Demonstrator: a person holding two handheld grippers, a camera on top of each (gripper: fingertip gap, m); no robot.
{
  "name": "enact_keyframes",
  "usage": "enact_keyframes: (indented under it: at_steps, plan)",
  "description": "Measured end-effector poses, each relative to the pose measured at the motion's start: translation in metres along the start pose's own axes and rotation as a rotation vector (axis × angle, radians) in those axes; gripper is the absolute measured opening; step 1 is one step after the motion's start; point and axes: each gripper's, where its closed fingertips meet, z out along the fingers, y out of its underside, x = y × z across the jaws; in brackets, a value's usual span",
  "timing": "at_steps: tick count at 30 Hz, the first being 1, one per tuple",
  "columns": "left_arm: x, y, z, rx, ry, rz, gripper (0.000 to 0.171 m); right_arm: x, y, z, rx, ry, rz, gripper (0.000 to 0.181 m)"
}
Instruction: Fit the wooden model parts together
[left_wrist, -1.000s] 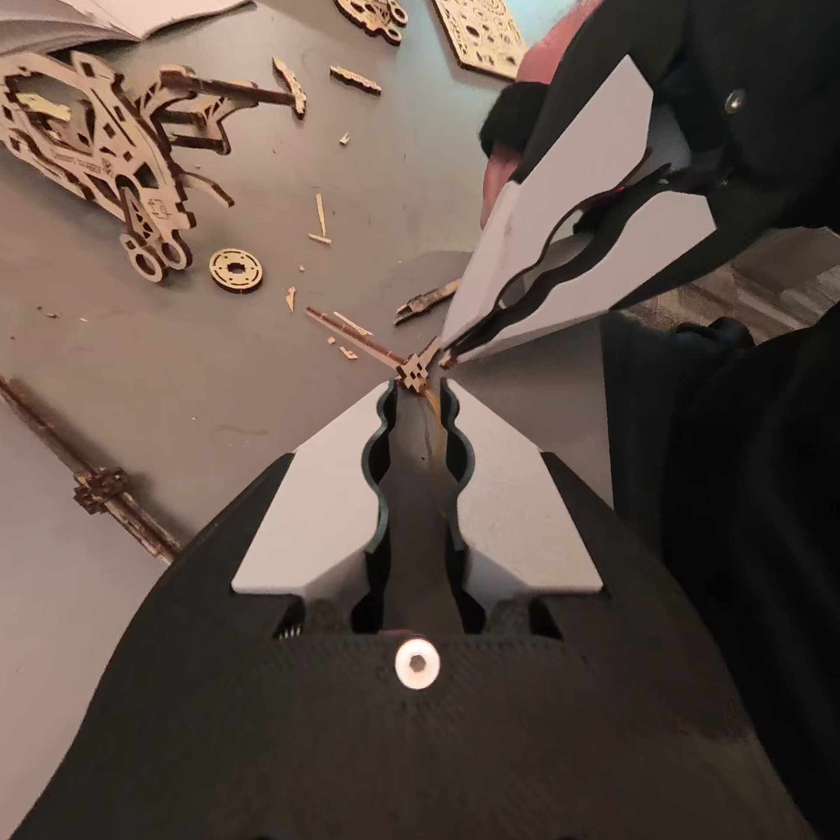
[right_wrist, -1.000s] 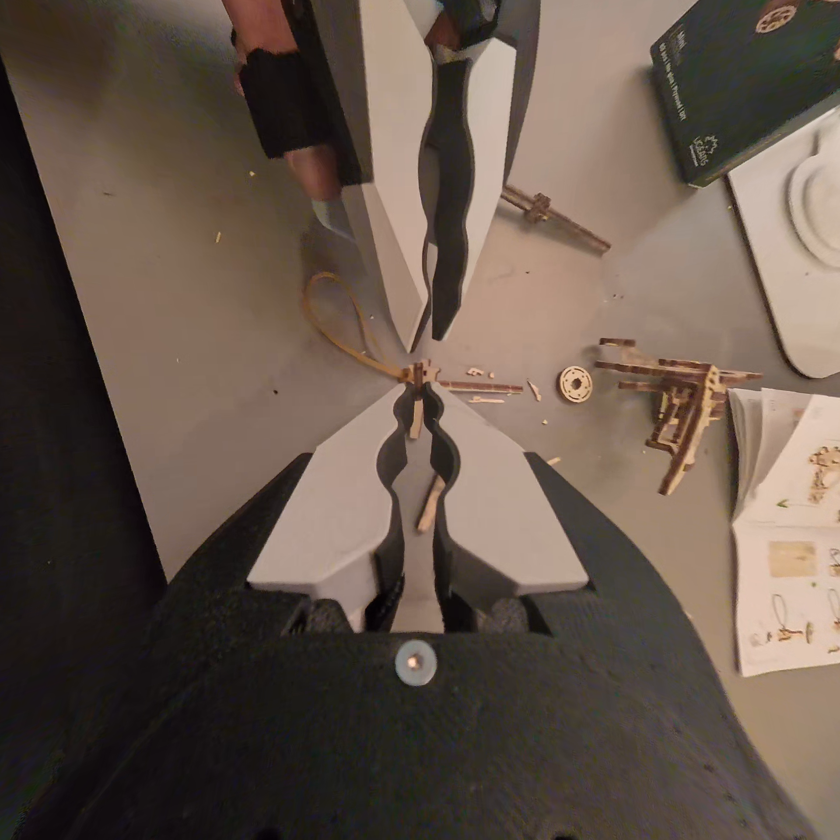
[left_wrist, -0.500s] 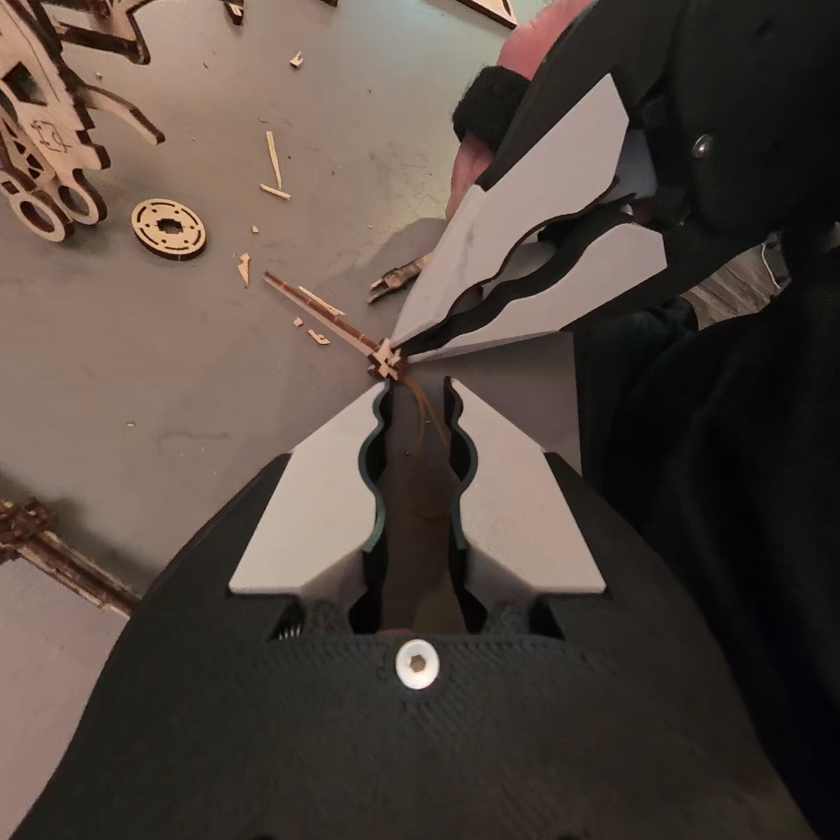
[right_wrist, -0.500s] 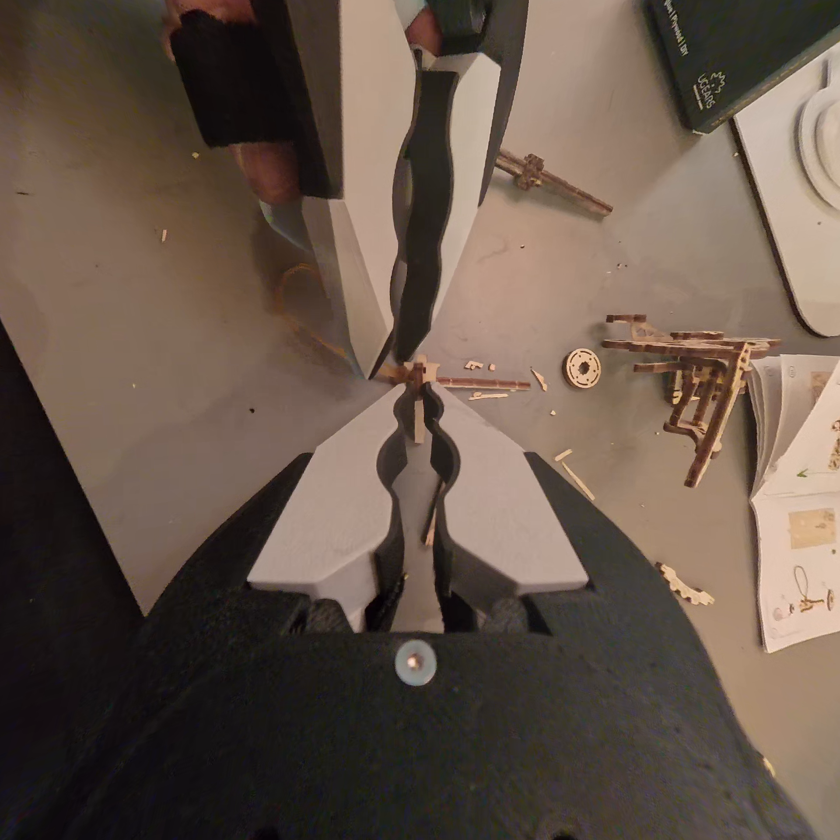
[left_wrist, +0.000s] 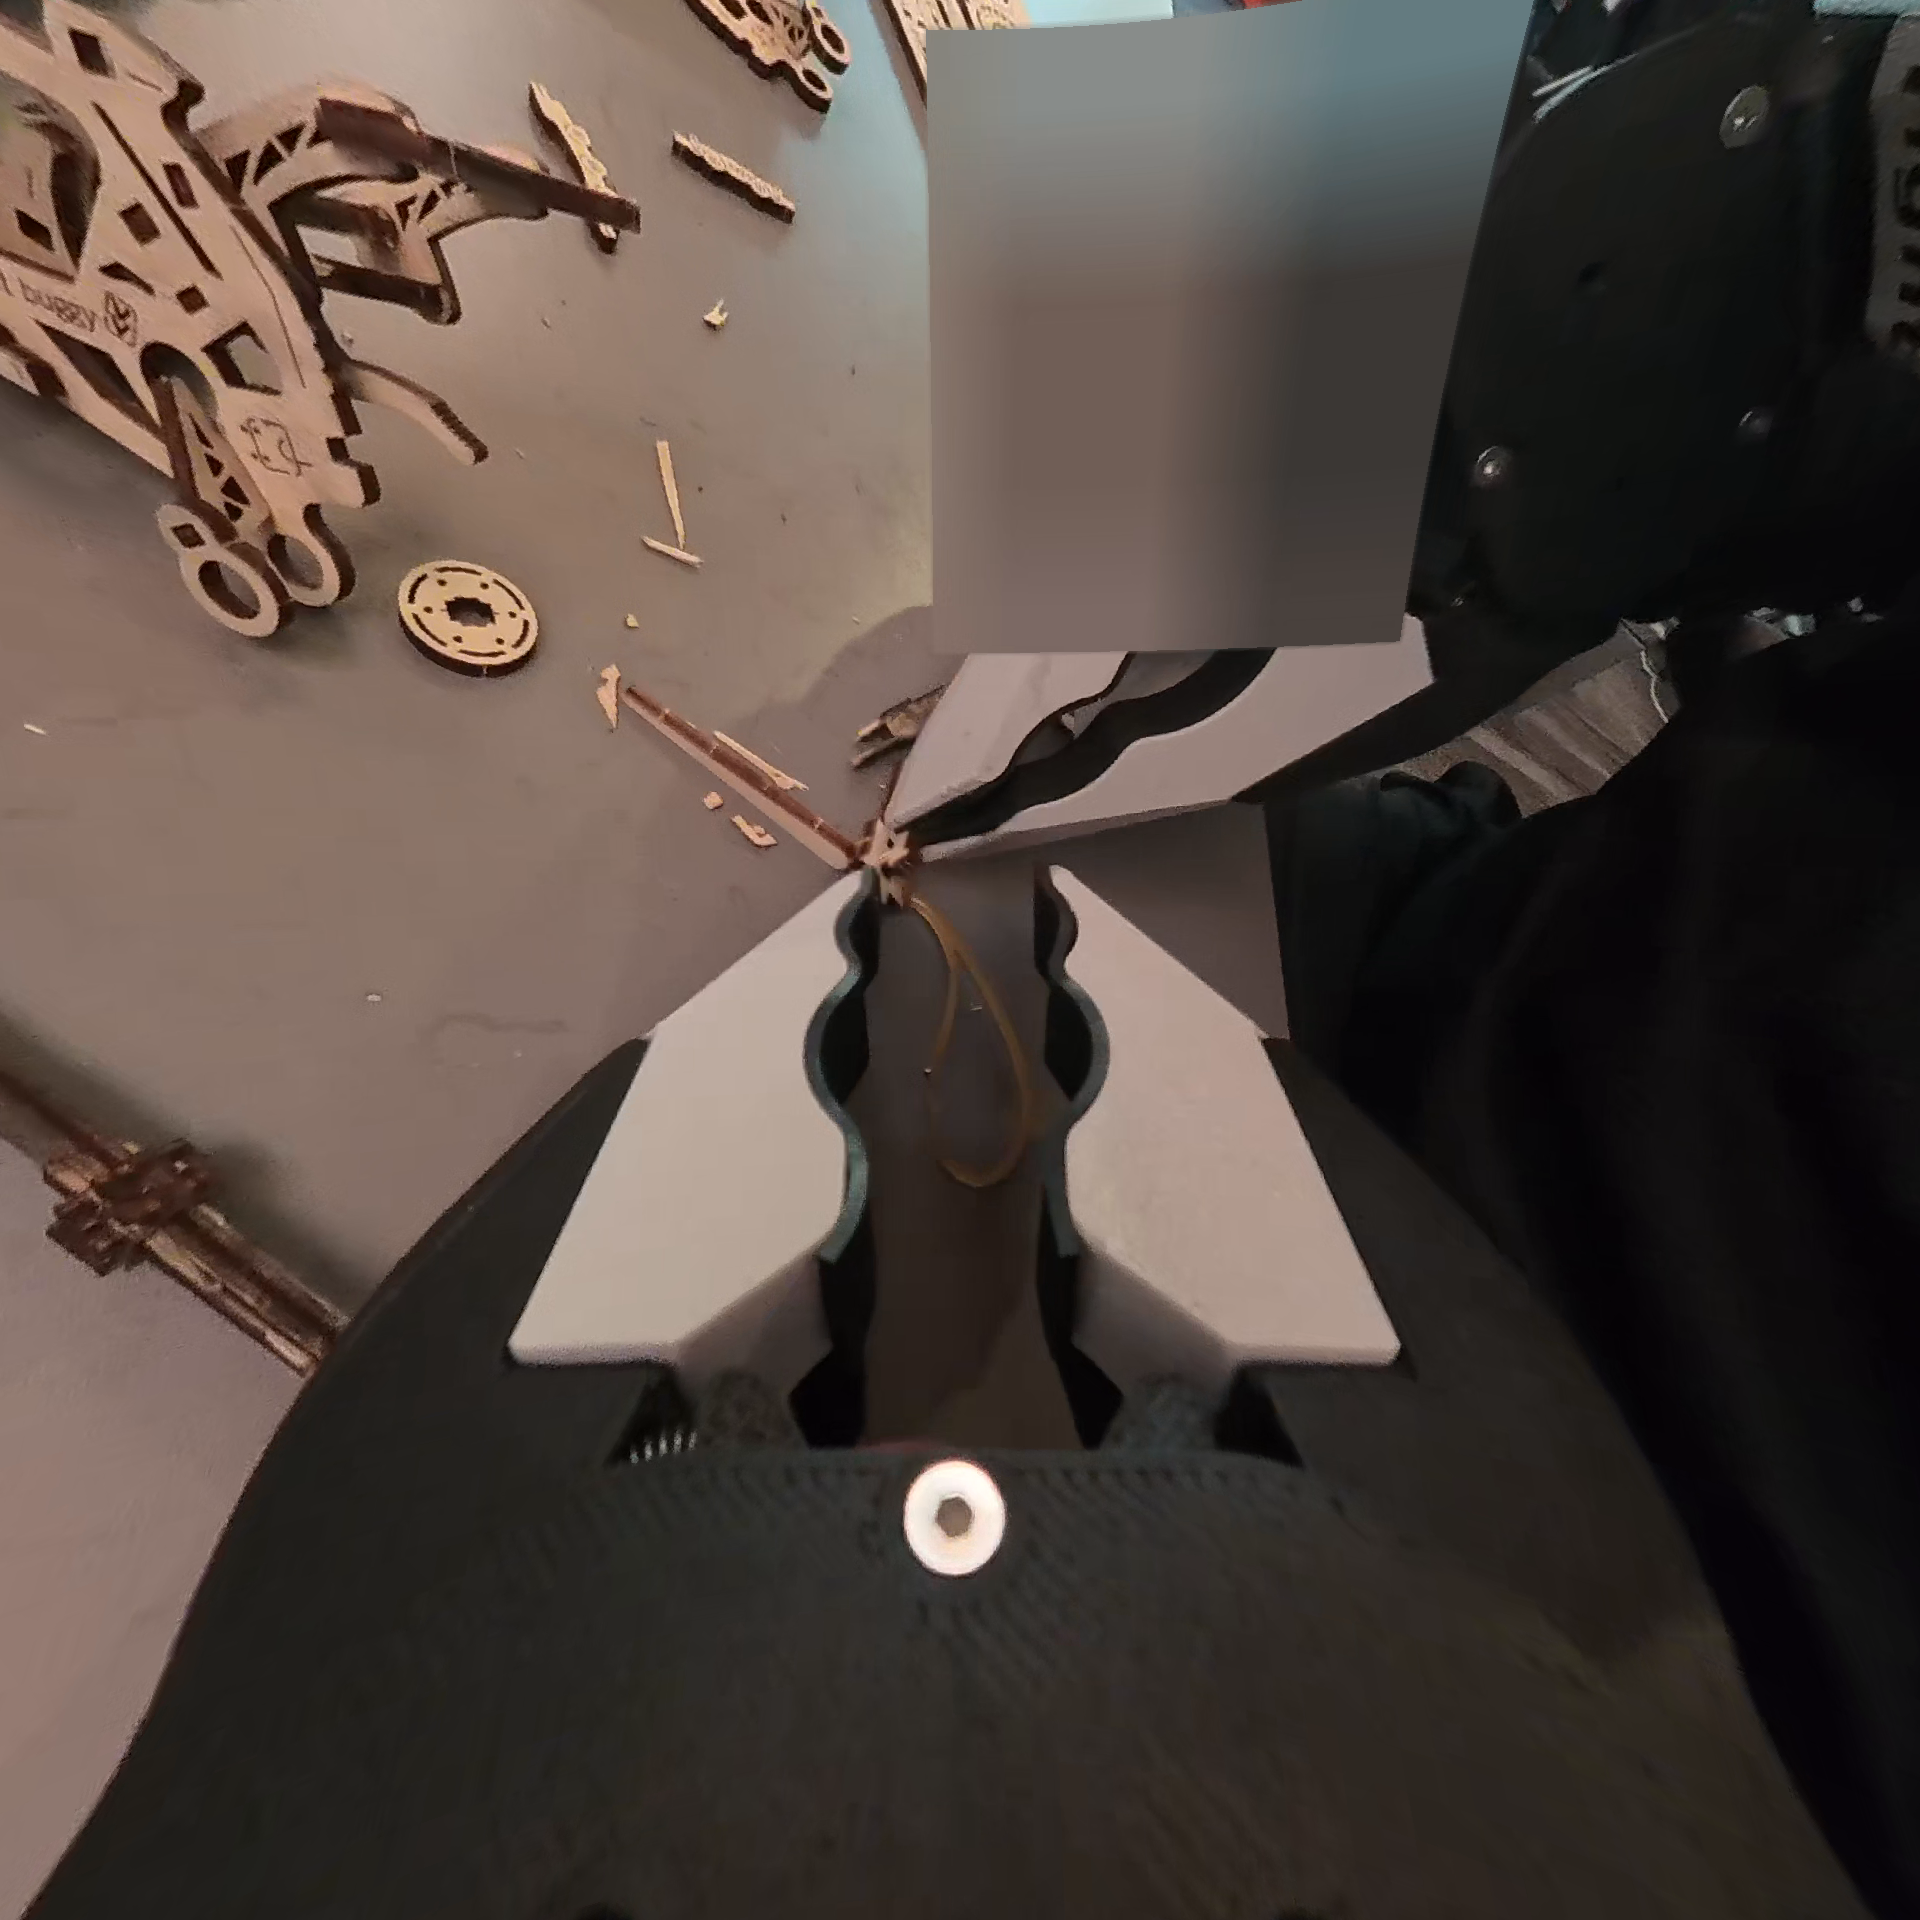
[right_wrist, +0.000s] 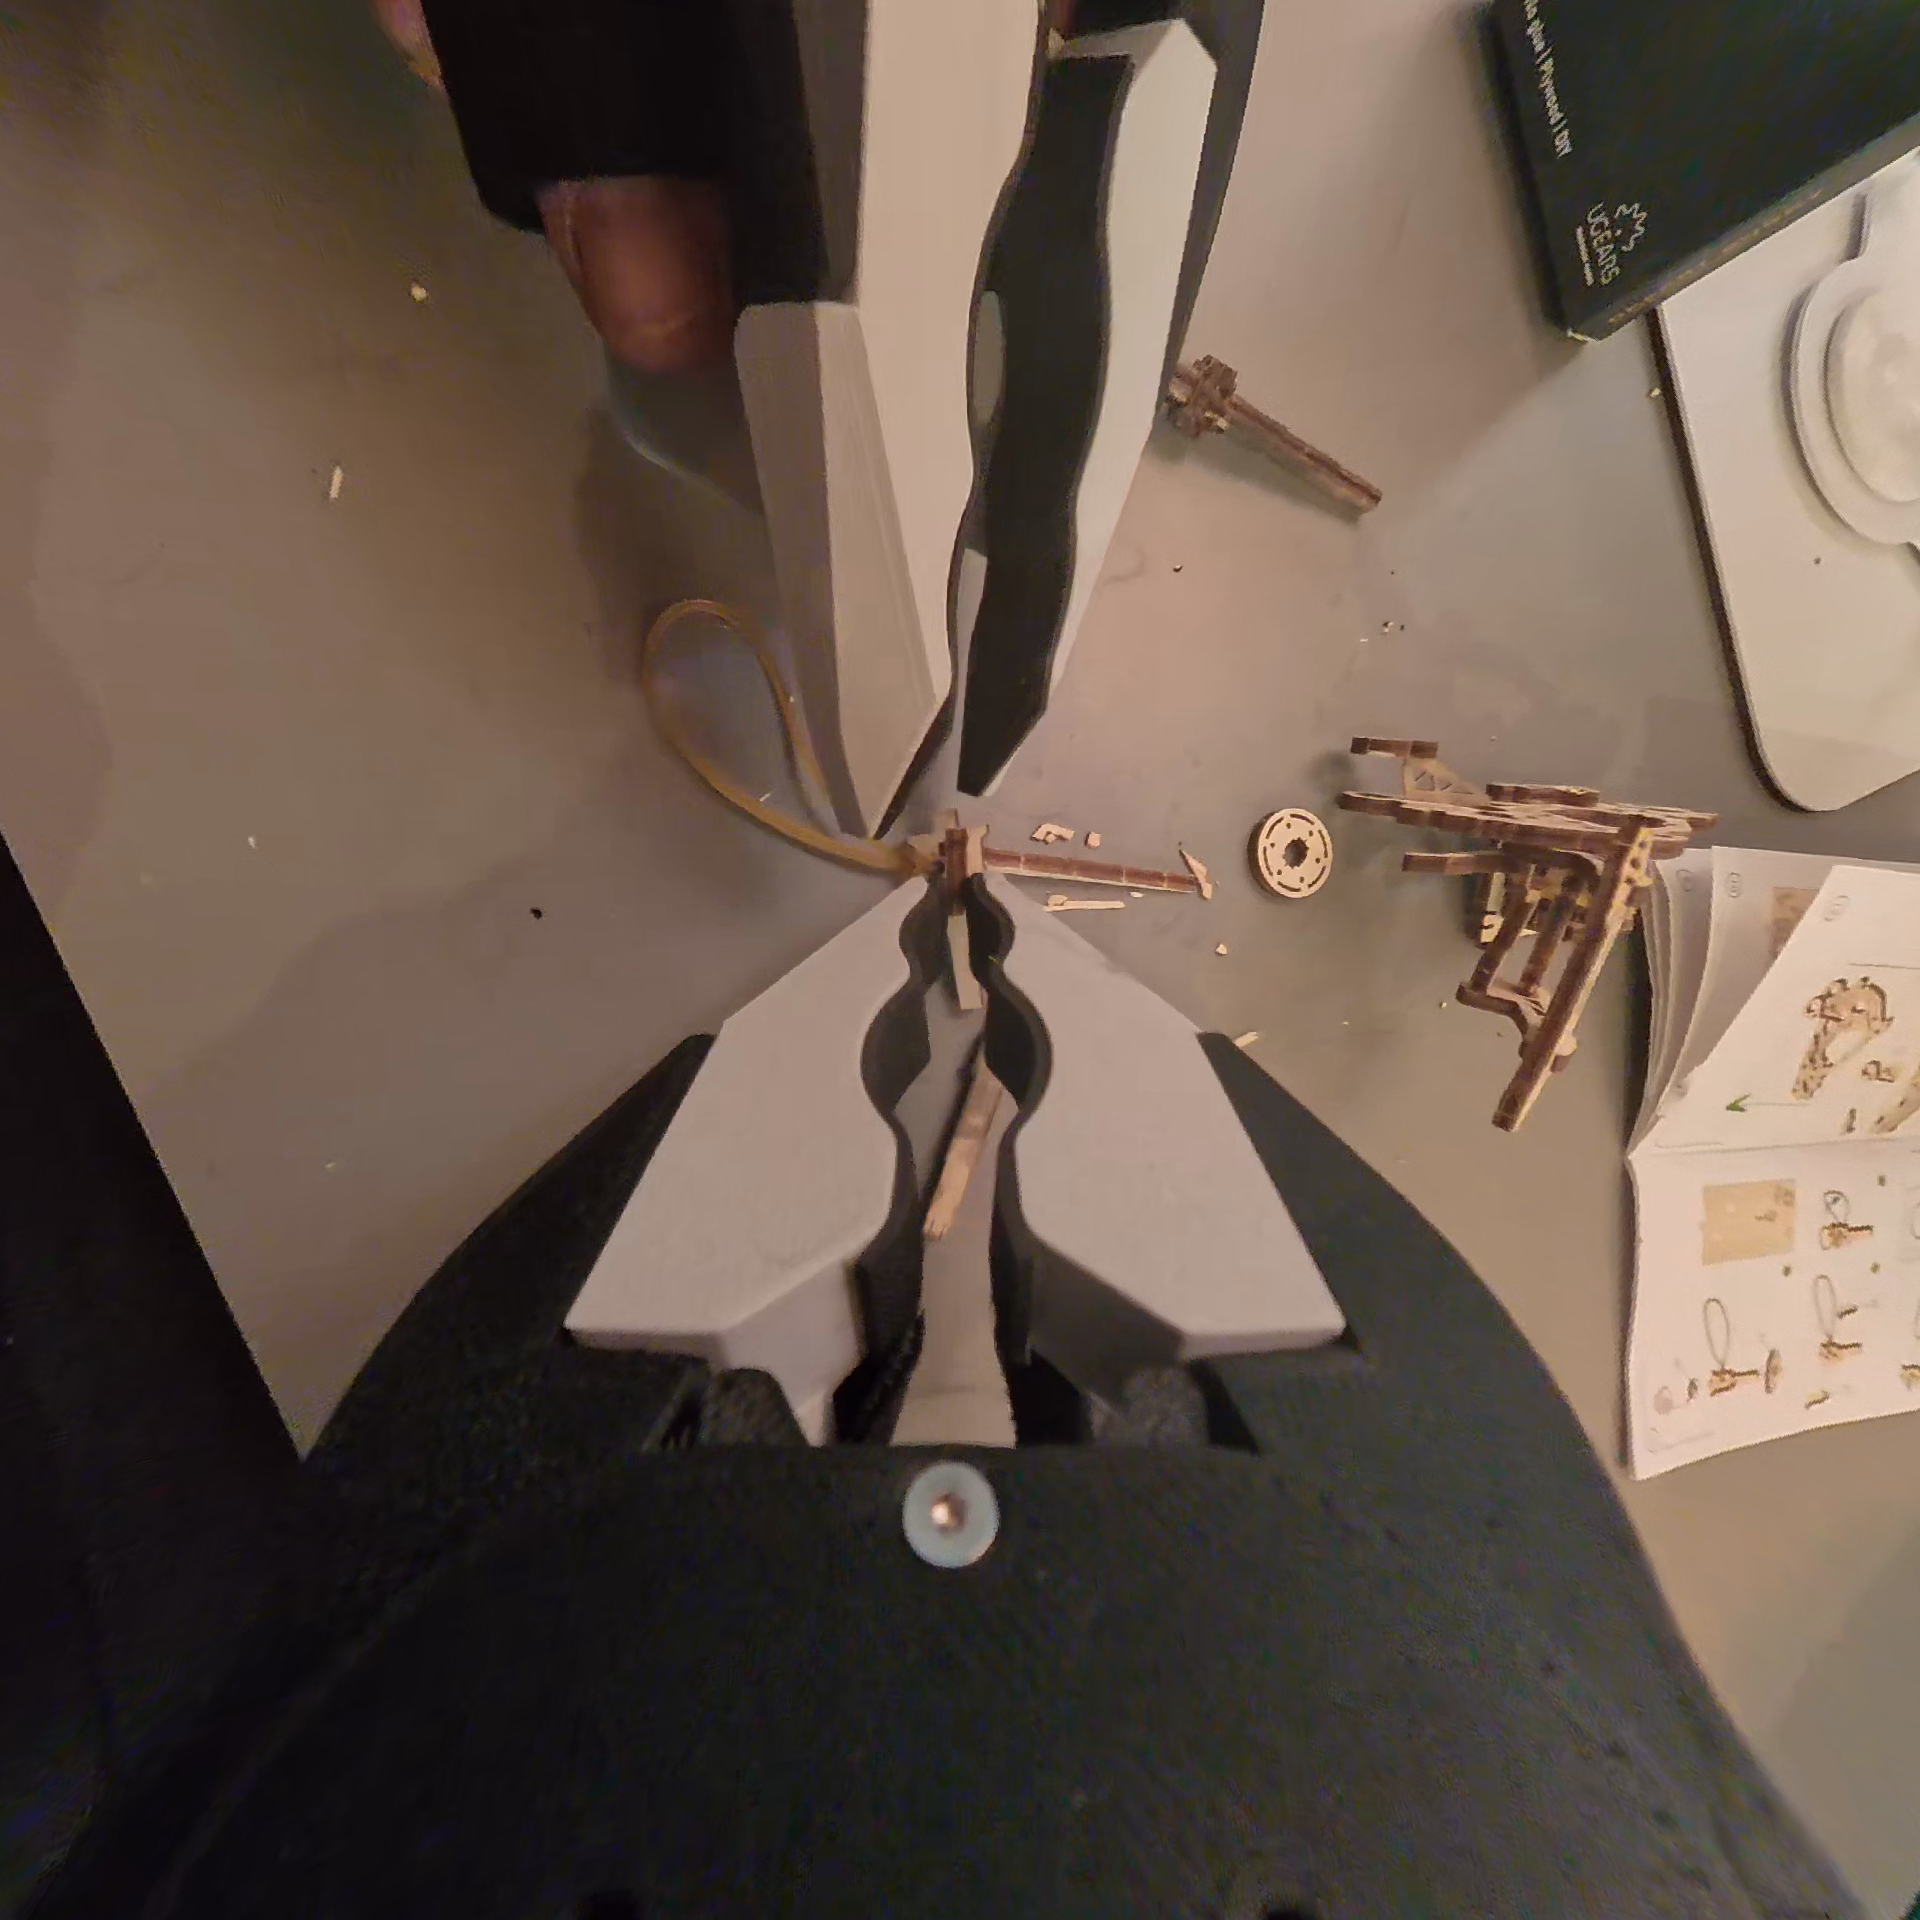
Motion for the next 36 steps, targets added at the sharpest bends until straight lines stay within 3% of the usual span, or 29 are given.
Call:
enact_keyframes:
  at_steps: [11, 26, 36]
  plan:
    - [-0.003, 0.009, 0.008, -0.083, -0.012, -0.007, 0.032, 0.000, 0.001, 0.002, -0.004, -0.004, -0.019, 0.001]
    - [-0.009, 0.003, 0.012, -0.083, -0.046, 0.053, 0.040, 0.007, 0.007, 0.001, 0.025, -0.039, 0.047, 0.000]
    - [-0.012, -0.001, 0.018, -0.096, -0.052, 0.065, 0.034, 0.011, 0.009, 0.001, 0.016, -0.046, 0.075, 0.000]
